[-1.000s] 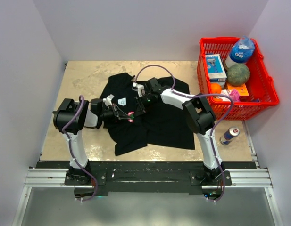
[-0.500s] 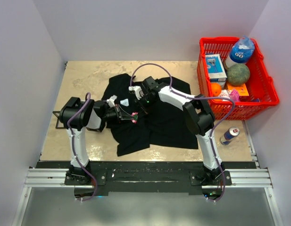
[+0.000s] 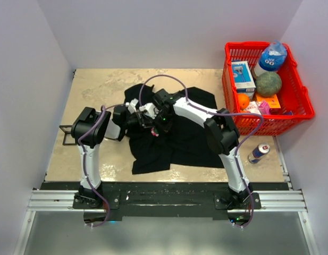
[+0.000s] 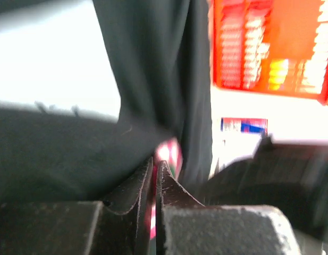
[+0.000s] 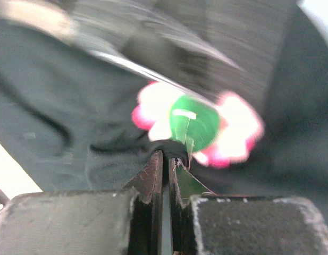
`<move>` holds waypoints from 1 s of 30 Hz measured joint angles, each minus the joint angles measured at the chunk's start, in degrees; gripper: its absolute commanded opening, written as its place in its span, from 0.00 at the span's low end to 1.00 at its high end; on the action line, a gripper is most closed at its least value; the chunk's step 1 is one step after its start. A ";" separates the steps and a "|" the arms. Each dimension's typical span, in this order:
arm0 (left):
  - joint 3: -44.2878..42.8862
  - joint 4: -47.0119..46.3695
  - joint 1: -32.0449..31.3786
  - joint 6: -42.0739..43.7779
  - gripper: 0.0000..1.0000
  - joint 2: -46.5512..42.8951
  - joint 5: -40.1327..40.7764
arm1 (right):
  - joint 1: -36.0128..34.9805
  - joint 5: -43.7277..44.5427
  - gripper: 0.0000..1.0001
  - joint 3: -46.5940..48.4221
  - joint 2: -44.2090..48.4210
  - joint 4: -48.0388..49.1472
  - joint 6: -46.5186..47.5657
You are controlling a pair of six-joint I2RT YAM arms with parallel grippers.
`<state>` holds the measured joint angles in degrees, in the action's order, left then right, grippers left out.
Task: Remove the brooch from the garment
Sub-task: Remove the brooch from the clothes.
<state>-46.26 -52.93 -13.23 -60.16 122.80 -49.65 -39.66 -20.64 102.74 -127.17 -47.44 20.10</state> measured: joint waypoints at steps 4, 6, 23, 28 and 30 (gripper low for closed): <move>-4.52 0.46 -2.69 3.89 0.00 -1.29 3.41 | -3.15 -7.37 0.00 1.88 -2.45 -1.81 0.42; -2.93 2.93 -2.40 6.27 0.00 -3.56 4.04 | -2.47 -8.24 0.00 0.28 -1.14 -0.09 -0.76; 3.72 24.87 3.52 31.10 0.00 -27.04 1.40 | 11.10 -9.51 0.12 1.79 0.96 1.79 -7.43; 4.31 29.99 4.90 32.85 0.00 -29.05 1.14 | 10.29 -8.76 0.40 2.67 0.92 2.03 -7.80; 4.13 31.12 4.98 33.05 0.00 -29.88 0.74 | 10.32 -8.74 0.52 2.89 1.05 1.97 -7.74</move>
<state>-42.13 -21.80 -8.25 -27.11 92.92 -48.90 -29.34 -29.39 105.62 -126.13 -45.47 12.36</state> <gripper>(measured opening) 0.074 0.386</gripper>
